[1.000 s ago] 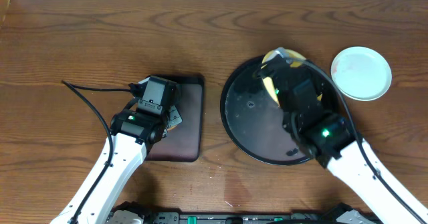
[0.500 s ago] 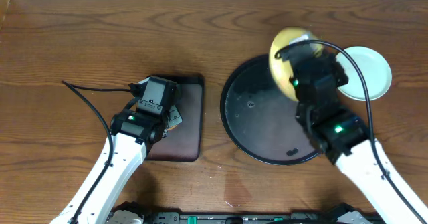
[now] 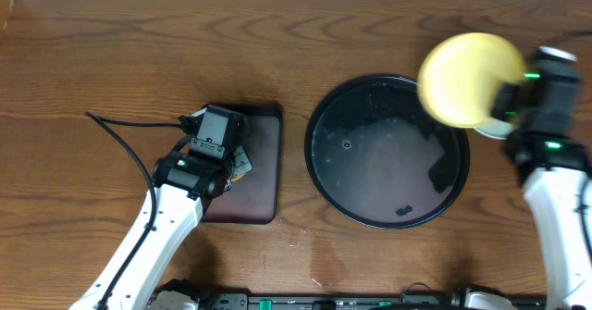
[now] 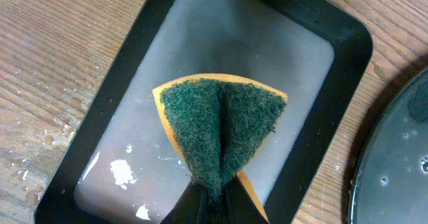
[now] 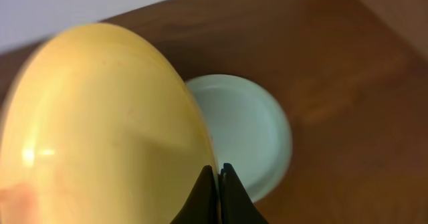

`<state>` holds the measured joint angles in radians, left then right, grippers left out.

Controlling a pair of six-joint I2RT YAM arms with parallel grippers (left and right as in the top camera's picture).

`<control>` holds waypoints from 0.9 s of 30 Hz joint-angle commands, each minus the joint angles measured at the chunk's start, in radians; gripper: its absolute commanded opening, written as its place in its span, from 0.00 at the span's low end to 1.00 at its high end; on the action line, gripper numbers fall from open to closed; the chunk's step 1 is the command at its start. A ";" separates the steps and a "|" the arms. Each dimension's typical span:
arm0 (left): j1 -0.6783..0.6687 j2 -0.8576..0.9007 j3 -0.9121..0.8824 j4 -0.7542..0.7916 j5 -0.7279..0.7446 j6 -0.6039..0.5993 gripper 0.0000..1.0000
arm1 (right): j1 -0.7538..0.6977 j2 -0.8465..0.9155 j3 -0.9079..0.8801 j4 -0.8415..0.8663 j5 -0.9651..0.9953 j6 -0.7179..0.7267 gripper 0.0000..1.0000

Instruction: Clean dirty plates on tray and stack at the side

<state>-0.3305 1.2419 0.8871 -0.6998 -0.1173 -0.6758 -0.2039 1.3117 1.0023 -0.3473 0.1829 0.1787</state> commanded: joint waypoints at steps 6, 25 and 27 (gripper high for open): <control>0.005 0.004 -0.006 0.002 -0.002 0.010 0.07 | -0.291 0.175 0.011 0.023 -0.188 0.257 0.01; 0.005 0.062 -0.006 0.032 -0.002 0.042 0.07 | -0.291 0.399 0.011 0.209 -0.658 0.269 0.92; 0.005 0.076 -0.006 0.055 -0.002 0.072 0.07 | -0.269 0.397 0.011 0.214 -0.772 0.270 0.89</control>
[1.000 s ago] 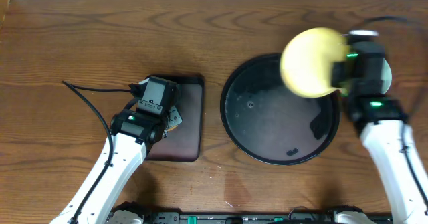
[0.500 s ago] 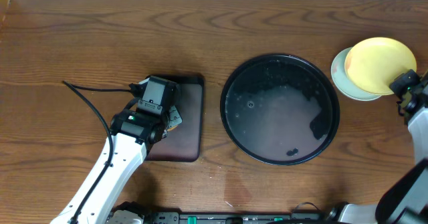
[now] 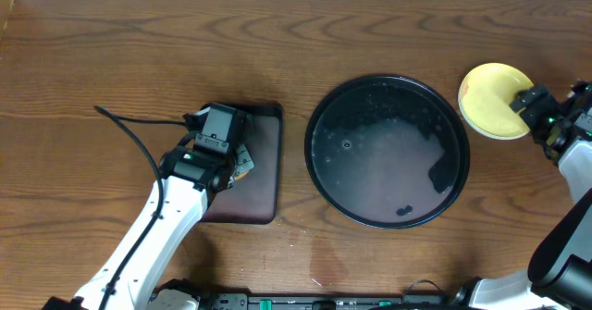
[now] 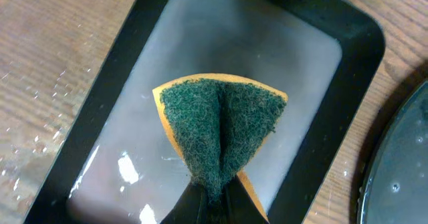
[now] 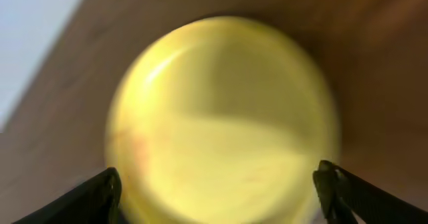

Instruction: Clean dirty plates on tray and stack at the side

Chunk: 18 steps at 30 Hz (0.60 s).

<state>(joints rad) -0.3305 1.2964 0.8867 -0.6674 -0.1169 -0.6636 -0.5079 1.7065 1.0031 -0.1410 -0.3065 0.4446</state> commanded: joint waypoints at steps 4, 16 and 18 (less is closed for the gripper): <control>0.005 0.076 -0.006 0.055 -0.005 0.089 0.07 | 0.112 -0.022 0.010 -0.008 -0.406 0.004 0.91; 0.038 0.256 0.002 0.078 -0.006 0.091 0.68 | 0.386 -0.294 0.010 -0.211 -0.270 -0.088 0.97; 0.038 0.225 0.020 0.077 -0.003 0.091 0.71 | 0.413 -0.347 0.010 -0.219 -0.261 -0.114 0.98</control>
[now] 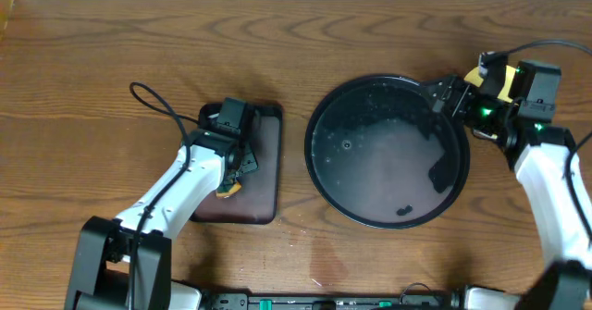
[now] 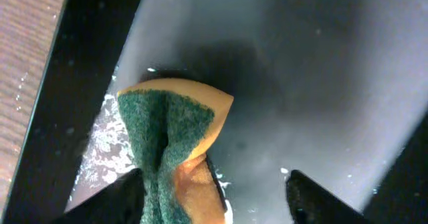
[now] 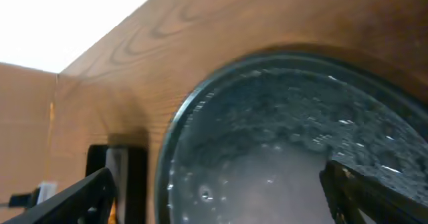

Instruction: Clean dirty plates on tray and stack at the side

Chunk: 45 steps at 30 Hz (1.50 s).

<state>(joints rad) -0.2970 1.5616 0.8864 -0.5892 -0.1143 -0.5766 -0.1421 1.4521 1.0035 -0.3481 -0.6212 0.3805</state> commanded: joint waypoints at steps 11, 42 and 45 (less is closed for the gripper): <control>0.004 -0.453 0.060 -0.071 0.081 0.003 0.73 | 0.133 -0.327 0.010 -0.257 0.056 -0.178 0.95; 0.004 -0.783 0.058 -0.219 0.080 0.004 0.83 | 0.282 -0.746 0.010 -0.690 0.350 -0.203 0.99; 0.004 -0.779 0.058 -0.219 0.080 0.004 0.83 | 0.282 -0.746 0.010 -0.688 0.378 -0.214 0.99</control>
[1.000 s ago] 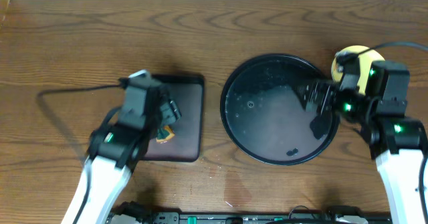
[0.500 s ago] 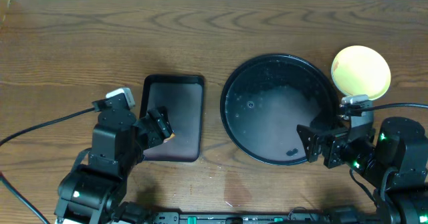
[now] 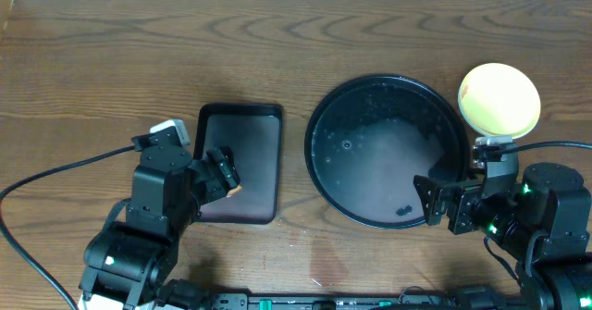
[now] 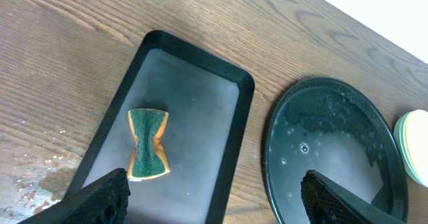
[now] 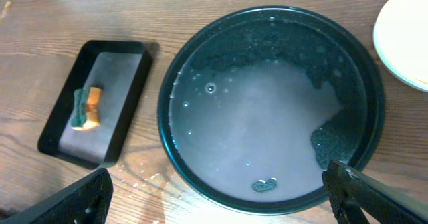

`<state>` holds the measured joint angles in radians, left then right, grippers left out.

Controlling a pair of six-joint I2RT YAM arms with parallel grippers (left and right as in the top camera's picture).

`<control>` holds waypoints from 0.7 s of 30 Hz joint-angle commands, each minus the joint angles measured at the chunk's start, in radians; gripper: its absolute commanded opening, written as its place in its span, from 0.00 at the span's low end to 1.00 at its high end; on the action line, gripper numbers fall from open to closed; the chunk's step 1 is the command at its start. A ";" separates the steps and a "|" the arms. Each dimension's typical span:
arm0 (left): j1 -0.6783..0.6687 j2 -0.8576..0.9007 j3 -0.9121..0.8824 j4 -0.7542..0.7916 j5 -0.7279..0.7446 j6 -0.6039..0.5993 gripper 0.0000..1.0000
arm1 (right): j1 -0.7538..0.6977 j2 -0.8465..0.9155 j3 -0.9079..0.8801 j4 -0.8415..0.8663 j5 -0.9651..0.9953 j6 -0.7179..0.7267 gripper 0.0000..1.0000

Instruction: Clean dirty plates on tray and stack at the side

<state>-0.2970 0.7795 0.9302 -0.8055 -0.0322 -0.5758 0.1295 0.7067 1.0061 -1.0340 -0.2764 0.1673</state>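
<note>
The yellow plate (image 3: 499, 99) lies on the stack beside the round black tray (image 3: 308, 148), at the tray's far right; its pale rim also shows in the right wrist view (image 5: 404, 37). The round tray holds only soapy water. A green and orange sponge (image 4: 148, 153) lies pinched in the rectangular black tray (image 4: 194, 130). My left gripper (image 4: 214, 200) hangs open, high over the near end of that tray. My right gripper (image 5: 221, 200) is open above the round tray's near edge. Both are empty.
Wet patches mark the wood near the rectangular tray's near left corner (image 4: 40, 184). Cables run from the left arm (image 3: 55, 176) and the right arm (image 3: 555, 145) across the table. The table's far edge meets a white wall.
Both grippers have drawn back to the near side and stand higher. The left was low in the rectangular tray beside the sponge; the right was at the round tray's far right rim.
First my left gripper held the sponge over the rectangular tray and my right held the yellow plate over a pale green plate. Then the yellow plate lay on that plate, released. Later the sponge lay freed in its tray, and now both arms are back.
</note>
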 commanded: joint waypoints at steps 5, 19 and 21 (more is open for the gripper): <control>0.004 0.005 0.014 -0.002 -0.002 0.003 0.83 | 0.012 -0.003 0.003 -0.005 0.037 -0.081 0.99; 0.004 0.005 0.014 -0.002 -0.002 0.003 0.83 | -0.034 -0.475 -0.588 0.537 0.053 -0.150 0.99; 0.004 0.005 0.014 -0.002 -0.002 0.003 0.83 | -0.052 -0.549 -0.684 0.640 0.048 -0.150 0.99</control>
<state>-0.2970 0.7849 0.9302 -0.8051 -0.0319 -0.5758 0.1081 0.2569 0.4416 -0.4862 -0.2295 0.0364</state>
